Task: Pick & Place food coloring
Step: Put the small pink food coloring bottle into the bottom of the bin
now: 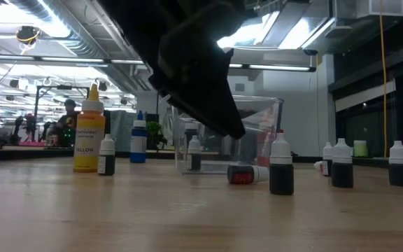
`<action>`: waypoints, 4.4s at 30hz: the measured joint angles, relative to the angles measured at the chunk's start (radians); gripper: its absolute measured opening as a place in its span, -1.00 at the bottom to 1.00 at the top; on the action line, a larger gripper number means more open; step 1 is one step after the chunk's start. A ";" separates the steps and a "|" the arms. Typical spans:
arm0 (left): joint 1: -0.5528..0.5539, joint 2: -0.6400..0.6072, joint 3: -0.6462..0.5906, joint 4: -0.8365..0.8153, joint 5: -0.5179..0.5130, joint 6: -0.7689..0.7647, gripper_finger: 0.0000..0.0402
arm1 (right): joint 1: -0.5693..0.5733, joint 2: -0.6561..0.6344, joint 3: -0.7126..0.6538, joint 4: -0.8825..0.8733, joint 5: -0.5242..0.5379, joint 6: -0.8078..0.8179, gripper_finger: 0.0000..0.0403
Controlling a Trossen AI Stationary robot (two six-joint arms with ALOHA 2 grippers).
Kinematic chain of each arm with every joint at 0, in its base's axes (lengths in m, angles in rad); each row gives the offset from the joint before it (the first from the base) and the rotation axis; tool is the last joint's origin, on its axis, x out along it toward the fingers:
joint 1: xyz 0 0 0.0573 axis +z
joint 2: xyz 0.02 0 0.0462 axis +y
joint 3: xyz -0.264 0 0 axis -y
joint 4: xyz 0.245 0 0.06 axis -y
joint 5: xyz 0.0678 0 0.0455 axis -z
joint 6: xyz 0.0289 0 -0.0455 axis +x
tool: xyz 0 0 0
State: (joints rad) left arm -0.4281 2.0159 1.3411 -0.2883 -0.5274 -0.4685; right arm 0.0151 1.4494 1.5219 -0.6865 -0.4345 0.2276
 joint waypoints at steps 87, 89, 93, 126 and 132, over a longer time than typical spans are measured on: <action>-0.048 0.160 0.198 -0.265 -0.069 -0.048 -0.71 | 0.004 0.000 0.000 -0.012 0.051 0.025 0.03; -0.057 0.122 0.198 -0.308 -0.087 -0.064 -0.71 | 0.003 0.000 0.000 -0.002 0.052 0.030 0.03; -0.079 0.040 0.199 -0.358 -0.102 -0.085 -0.71 | 0.003 0.000 0.000 0.063 0.052 0.038 0.03; -0.046 -0.438 0.201 -0.278 -0.161 0.027 -0.72 | -0.016 0.003 0.000 0.208 -0.019 0.031 0.03; -0.012 -0.438 0.201 -0.233 -0.155 0.080 -0.72 | -0.016 0.005 0.000 0.201 -0.020 0.032 0.03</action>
State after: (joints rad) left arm -0.4400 1.5780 1.5421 -0.5210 -0.6822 -0.3886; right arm -0.0010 1.4540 1.5223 -0.4853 -0.4540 0.2591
